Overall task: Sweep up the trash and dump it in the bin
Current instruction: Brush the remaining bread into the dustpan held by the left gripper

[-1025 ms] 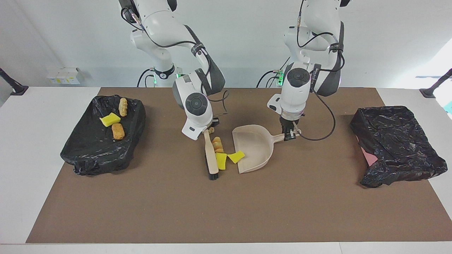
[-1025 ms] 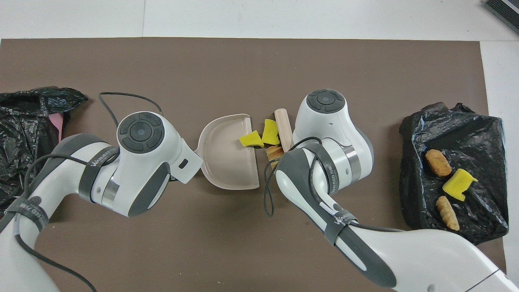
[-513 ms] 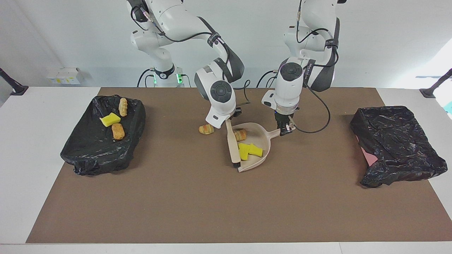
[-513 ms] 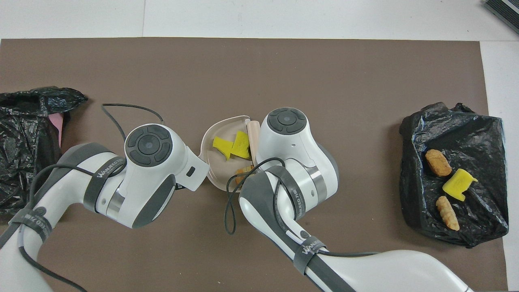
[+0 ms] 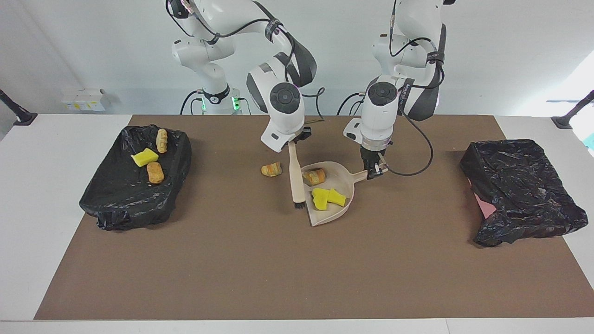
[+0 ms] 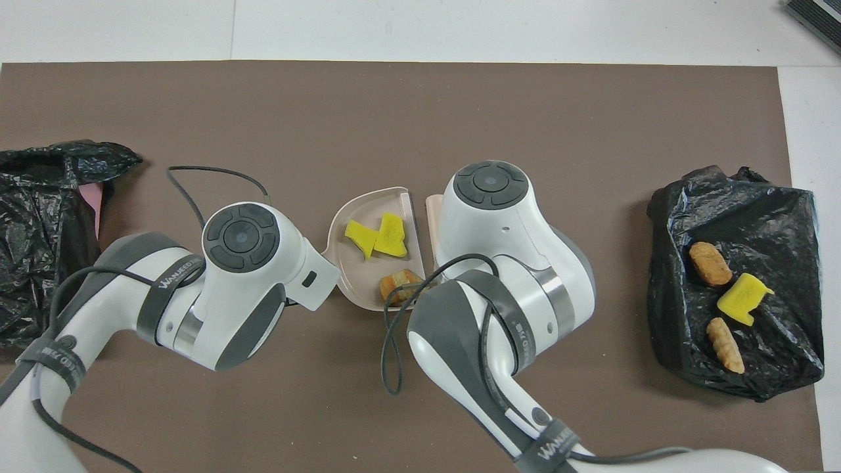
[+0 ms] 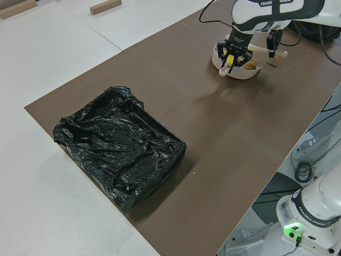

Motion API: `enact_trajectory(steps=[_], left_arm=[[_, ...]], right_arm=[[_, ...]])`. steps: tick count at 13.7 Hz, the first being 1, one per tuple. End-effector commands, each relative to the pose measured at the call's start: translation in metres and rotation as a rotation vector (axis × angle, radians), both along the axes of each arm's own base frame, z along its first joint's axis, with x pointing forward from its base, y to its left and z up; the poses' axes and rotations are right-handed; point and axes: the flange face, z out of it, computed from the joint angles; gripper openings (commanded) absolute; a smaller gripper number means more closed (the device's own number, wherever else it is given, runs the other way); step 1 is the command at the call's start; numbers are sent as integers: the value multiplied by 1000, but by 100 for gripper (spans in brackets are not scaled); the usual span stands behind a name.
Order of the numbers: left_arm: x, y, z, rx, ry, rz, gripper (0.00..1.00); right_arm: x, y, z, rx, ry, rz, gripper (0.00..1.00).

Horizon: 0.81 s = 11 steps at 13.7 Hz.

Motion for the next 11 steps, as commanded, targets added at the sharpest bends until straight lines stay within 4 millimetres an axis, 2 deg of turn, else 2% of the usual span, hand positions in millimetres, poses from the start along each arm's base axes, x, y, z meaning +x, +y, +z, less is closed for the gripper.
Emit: enact_trajectory(steps=[1,3,4,6,7,8,10,11], left_arm=[[-15,-7,1,5,-18,-41,0],[-17,-10,1,6,-15,-47,0],[-17,-10,1,7,-14,-46,0],[-22,-14,2,10,-12,-55,0],[-31,-16,-2,12,-7,-64,0],[-37,-14,-3,15,-5,-67,0],[-51,-22,-4,17,-2,-90,0],[-56,-24,-4,21,2,-85,0]], right_arm=[[-29,-31,-5,-160,2,-15,0],[-50,-58,-25,-213,24,-60,0],[-58,-75,-37,-214,8,-92,0],[-82,-95,-64,-192,-69,-131,0],[-81,-108,-71,-186,-73,-150,0],[-81,-111,-76,-182,-65,-156,0],[-80,-98,-89,-159,-65,-139,0],[-83,-79,-99,-107,-54,-145,0]])
